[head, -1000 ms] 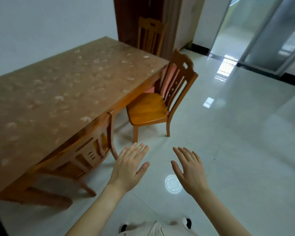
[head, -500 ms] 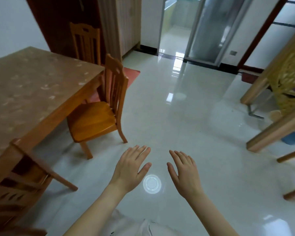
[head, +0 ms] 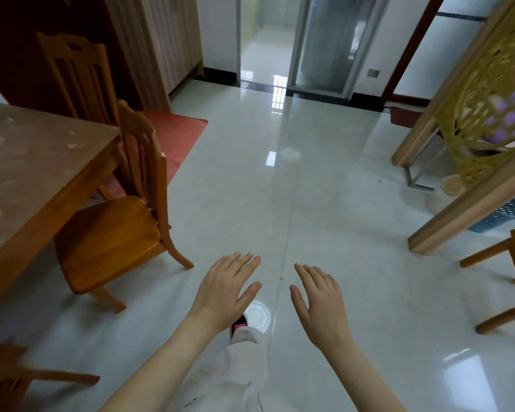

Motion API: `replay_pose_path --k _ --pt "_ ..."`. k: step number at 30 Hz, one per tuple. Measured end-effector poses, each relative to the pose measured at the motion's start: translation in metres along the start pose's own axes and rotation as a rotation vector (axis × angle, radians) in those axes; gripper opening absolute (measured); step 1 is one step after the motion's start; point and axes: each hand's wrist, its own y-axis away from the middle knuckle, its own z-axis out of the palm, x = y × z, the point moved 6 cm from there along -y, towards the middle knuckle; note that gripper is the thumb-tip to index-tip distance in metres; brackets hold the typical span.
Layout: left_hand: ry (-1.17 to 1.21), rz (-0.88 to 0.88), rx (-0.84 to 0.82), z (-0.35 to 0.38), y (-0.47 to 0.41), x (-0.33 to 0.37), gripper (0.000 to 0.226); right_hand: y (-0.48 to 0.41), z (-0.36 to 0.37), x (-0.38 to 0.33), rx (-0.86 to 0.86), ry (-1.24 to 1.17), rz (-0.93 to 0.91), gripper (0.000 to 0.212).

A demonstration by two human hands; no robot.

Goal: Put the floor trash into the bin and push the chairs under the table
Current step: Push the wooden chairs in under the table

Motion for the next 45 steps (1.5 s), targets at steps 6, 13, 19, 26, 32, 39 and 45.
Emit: replay_pose_path --k 6,13,19,26,32,39,45 --pt "0.0 0.007 0.016 -0.01 -0.112 -0.065 0.058 -0.129 0.008 0.001 -0.007 0.018 -0.018 0.061" --pt "-0.009 -0.055 0.128 -0.077 -0.22 -0.143 0.06 -0.284 0.004 -0.039 0.031 0.006 -0.129 0.05" --pt "0.003 -0.285 0.162 -0.085 -0.242 -0.211 0.06 -0.377 0.043 -0.075 -0.073 -0.049 -0.274 0.052" --pt "0.002 -0.578 0.194 -0.077 -0.277 -0.287 0.071 -0.504 0.103 -0.112 -0.247 -0.093 -0.486 0.055" --pt "-0.059 -0.822 0.338 -0.113 -0.342 -0.342 0.068 -0.634 0.137 -0.157 -0.356 -0.106 -0.734 0.054" --pt "-0.099 -1.067 0.51 -0.144 -0.372 -0.381 0.054 -0.733 0.156 -0.236 -0.424 -0.136 -1.04 0.053" --pt "-0.126 -1.269 0.558 -0.13 -0.356 -0.402 0.056 -0.748 0.204 -0.28 -0.557 -0.154 -1.21 0.052"
